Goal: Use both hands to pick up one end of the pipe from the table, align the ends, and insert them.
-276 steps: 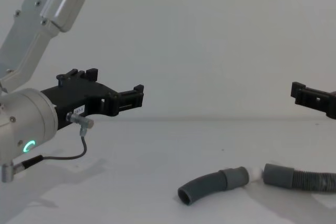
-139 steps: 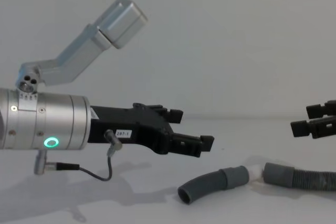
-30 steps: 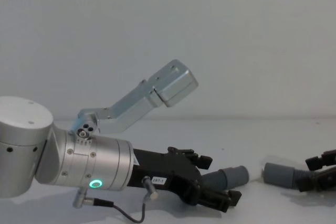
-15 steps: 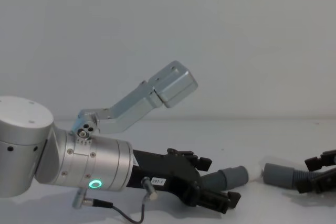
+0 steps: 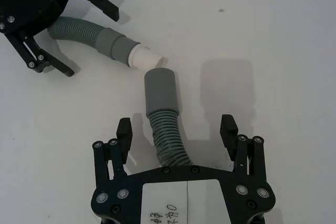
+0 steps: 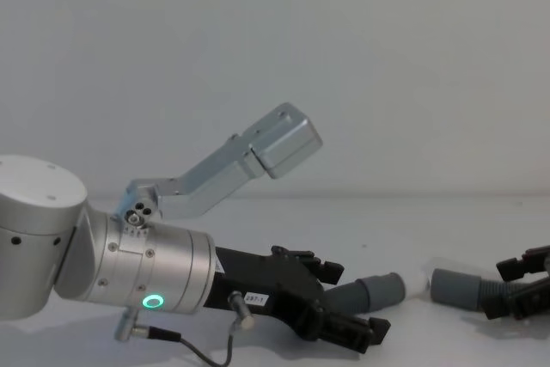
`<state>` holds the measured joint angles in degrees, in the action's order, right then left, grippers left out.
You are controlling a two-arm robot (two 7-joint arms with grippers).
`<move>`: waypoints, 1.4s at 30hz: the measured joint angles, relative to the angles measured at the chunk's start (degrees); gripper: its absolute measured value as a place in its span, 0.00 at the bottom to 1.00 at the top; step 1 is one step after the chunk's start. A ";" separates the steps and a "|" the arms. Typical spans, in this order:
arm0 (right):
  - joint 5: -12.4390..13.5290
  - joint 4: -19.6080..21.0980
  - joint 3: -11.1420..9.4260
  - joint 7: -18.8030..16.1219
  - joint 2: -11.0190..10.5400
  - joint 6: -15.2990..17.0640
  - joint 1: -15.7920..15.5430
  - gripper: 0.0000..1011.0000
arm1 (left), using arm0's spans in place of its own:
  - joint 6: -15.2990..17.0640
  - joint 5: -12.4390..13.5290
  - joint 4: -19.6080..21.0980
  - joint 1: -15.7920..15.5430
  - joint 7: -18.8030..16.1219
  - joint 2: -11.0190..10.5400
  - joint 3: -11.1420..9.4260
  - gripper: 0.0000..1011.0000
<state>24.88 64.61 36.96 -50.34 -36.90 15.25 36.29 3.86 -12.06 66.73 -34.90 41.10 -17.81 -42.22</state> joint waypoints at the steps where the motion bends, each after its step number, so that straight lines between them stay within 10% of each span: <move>1: 0.00 -0.03 0.06 0.01 0.00 -0.05 0.03 0.99 | 0.09 0.00 0.00 -0.03 0.03 -0.02 -0.02 0.99; 27: 0.81 -0.72 1.13 0.08 -0.18 -0.46 0.65 0.99 | 1.69 0.36 -0.28 -0.55 -0.07 -0.07 -0.47 0.99; 42: 1.18 -0.86 1.25 0.08 -0.18 -0.37 0.71 0.60 | 1.77 0.48 -0.40 -0.50 -0.20 0.02 -0.41 0.91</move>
<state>26.06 63.75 38.21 -50.27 -37.08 14.88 37.00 5.63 -11.58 66.33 -35.40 40.89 -17.79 -42.63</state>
